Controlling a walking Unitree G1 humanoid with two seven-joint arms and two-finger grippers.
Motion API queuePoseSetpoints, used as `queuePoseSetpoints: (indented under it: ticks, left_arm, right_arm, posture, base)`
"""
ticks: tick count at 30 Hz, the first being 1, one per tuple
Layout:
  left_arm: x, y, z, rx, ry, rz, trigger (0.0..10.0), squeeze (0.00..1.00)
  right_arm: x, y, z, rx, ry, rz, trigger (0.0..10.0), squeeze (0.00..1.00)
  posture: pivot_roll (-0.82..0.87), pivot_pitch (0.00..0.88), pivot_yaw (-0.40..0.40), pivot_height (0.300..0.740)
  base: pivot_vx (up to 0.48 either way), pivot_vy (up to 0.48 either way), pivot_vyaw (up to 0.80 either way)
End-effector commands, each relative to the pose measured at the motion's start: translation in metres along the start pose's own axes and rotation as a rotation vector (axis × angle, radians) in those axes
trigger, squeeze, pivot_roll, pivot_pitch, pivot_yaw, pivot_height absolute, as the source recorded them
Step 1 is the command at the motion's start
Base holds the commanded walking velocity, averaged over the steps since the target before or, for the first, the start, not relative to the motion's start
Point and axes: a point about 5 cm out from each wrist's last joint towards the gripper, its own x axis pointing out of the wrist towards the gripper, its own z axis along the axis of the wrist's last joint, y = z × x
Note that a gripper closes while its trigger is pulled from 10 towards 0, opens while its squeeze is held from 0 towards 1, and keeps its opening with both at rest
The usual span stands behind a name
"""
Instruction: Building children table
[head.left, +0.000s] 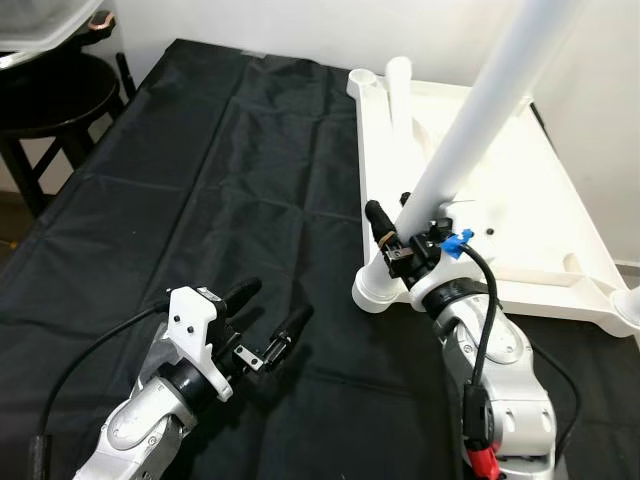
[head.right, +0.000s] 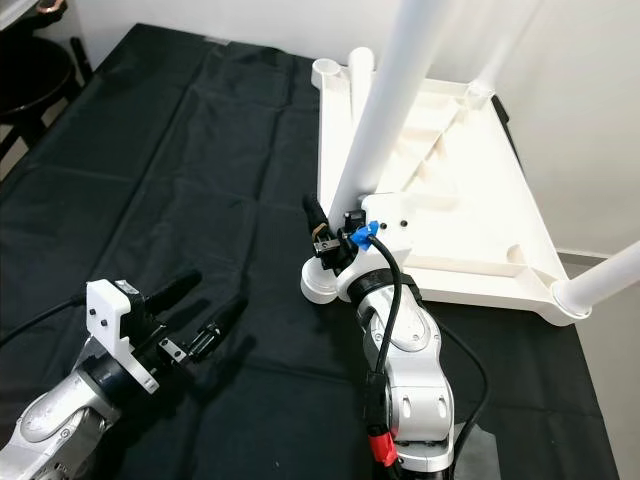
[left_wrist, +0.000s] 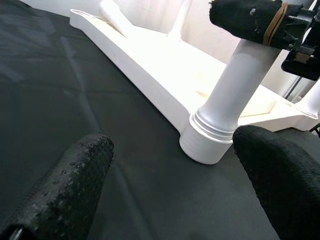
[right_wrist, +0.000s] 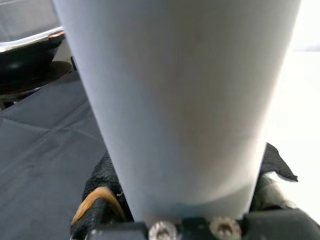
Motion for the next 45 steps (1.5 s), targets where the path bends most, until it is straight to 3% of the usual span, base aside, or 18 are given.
queuePoseSetpoints:
  ticks: [1, 3, 4, 6, 8, 11, 13, 15, 17, 20, 22, 24, 26, 32, 33, 37, 38, 45]
  left_arm:
    - [0.000, -0.001, -0.003, 0.002, 0.006, -0.005, 10.0, 0.00]
    - [0.000, -0.001, -0.003, 0.002, 0.005, -0.006, 10.0, 0.00]
    - [0.001, -0.001, -0.003, 0.001, 0.003, -0.008, 10.0, 0.00]
    - [0.000, -0.002, -0.002, 0.000, 0.001, -0.009, 10.0, 0.00]
    - [0.000, -0.002, -0.001, -0.005, 0.000, -0.012, 10.0, 0.00]
    - [-0.001, -0.003, 0.000, -0.009, 0.000, -0.015, 10.0, 0.00]
    - [-0.001, -0.003, 0.000, -0.011, 0.000, -0.017, 10.0, 0.00]
    - [-0.002, -0.004, 0.001, -0.013, 0.000, -0.019, 10.0, 0.00]
    - [-0.002, -0.004, 0.001, -0.013, 0.000, -0.019, 10.0, 0.00]
    - [-0.002, -0.006, 0.001, -0.015, 0.002, -0.021, 10.0, 0.00]
    - [-0.002, -0.006, 0.001, -0.015, 0.002, -0.021, 10.0, 0.00]
    - [-0.003, -0.006, 0.001, -0.016, 0.006, -0.025, 10.0, 0.00]
    - [-0.003, -0.007, 0.001, -0.017, 0.007, -0.026, 10.0, 0.00]
    - [-0.004, -0.007, 0.001, -0.016, 0.009, -0.027, 10.0, 0.00]
    - [-0.004, -0.008, 0.002, -0.016, 0.009, -0.027, 10.0, 0.00]
    - [-0.004, -0.008, 0.002, -0.015, 0.010, -0.026, 10.0, 0.00]
    - [-0.004, -0.009, 0.002, -0.016, 0.011, -0.026, 10.0, 0.00]
    - [-0.004, -0.009, 0.002, -0.020, 0.011, -0.027, 10.0, 0.00]
  right_arm:
    - [-0.003, 0.000, -0.045, 0.033, 0.265, 0.032, 10.0, 0.00]
    - [-0.005, 0.006, -0.043, 0.033, 0.272, 0.038, 10.0, 0.00]
    - [-0.006, 0.010, -0.037, 0.051, 0.257, 0.054, 10.0, 1.00]
    - [-0.005, 0.011, -0.029, 0.069, 0.224, 0.091, 10.0, 1.00]
    - [-0.001, 0.004, -0.013, 0.088, 0.130, 0.243, 10.0, 1.00]
    - [-0.002, -0.004, -0.005, 0.055, 0.097, 0.381, 10.0, 1.00]
    - [-0.004, -0.008, -0.003, 0.056, 0.103, 0.458, 10.0, 1.00]
    - [-0.007, -0.024, -0.001, 0.008, 0.122, 0.563, 10.0, 1.00]
    - [-0.007, -0.024, -0.001, 0.008, 0.122, 0.563, 10.0, 1.00]
    - [-0.010, -0.046, -0.001, -0.110, 0.175, 0.694, 10.0, 1.00]
    - [-0.010, -0.046, -0.001, -0.110, 0.175, 0.694, 10.0, 1.00]
    - [0.001, -0.072, 0.012, -0.184, 0.189, 0.767, 10.0, 1.00]
    - [0.008, -0.081, 0.020, -0.206, 0.175, 0.763, 10.0, 1.00]
    - [0.033, -0.096, 0.042, -0.262, 0.124, 0.778, 10.0, 1.00]
    - [0.035, -0.095, 0.044, -0.260, 0.129, 0.802, 10.0, 0.00]
    - [0.038, -0.093, 0.047, -0.259, 0.127, 0.848, 10.0, 0.00]
    - [0.040, -0.094, 0.050, -0.262, 0.116, 0.894, 0.0, 0.00]
    - [0.041, -0.099, 0.052, -0.252, 0.102, 0.933, 0.0, 0.00]
  posture:
    - [0.02, 0.216, -0.106, 0.740]
    - [0.02, 0.219, -0.103, 0.740]
    - [0.02, 0.223, -0.101, 0.740]
    - [0.01, 0.234, -0.093, 0.740]
    - [0.02, 0.243, -0.091, 0.740]
    - [0.01, 0.250, -0.087, 0.740]
    - [0.02, 0.257, -0.086, 0.740]
    - [0.02, 0.264, -0.083, 0.740]
    - [0.02, 0.264, -0.083, 0.740]
    - [0.02, 0.270, -0.072, 0.740]
    - [0.02, 0.270, -0.072, 0.740]
    - [0.03, 0.274, -0.067, 0.740]
    - [0.03, 0.273, -0.064, 0.740]
    - [0.04, 0.272, -0.065, 0.740]
    - [0.05, 0.272, -0.064, 0.740]
    - [0.05, 0.273, -0.065, 0.740]
    - [0.05, 0.270, -0.066, 0.740]
    - [0.04, 0.269, -0.068, 0.740]
  base:
    - [0.000, 0.000, 0.00]
    - [0.000, 0.000, 0.00]
    - [0.000, 0.000, 0.00]
    - [0.000, 0.000, 0.00]
    - [0.000, 0.000, 0.00]
    - [0.000, 0.000, 0.00]
    - [0.000, 0.000, 0.00]
    - [0.000, 0.000, 0.00]
    - [0.000, 0.000, 0.00]
    - [0.000, 0.000, 0.00]
    - [0.000, 0.000, 0.00]
    - [0.000, 0.000, 0.00]
    - [0.000, 0.000, 0.00]
    - [0.000, 0.000, 0.00]
    - [0.000, 0.000, 0.00]
    - [0.000, 0.000, 0.00]
    - [0.000, 0.000, 0.00]
    - [0.000, 0.000, 0.00]
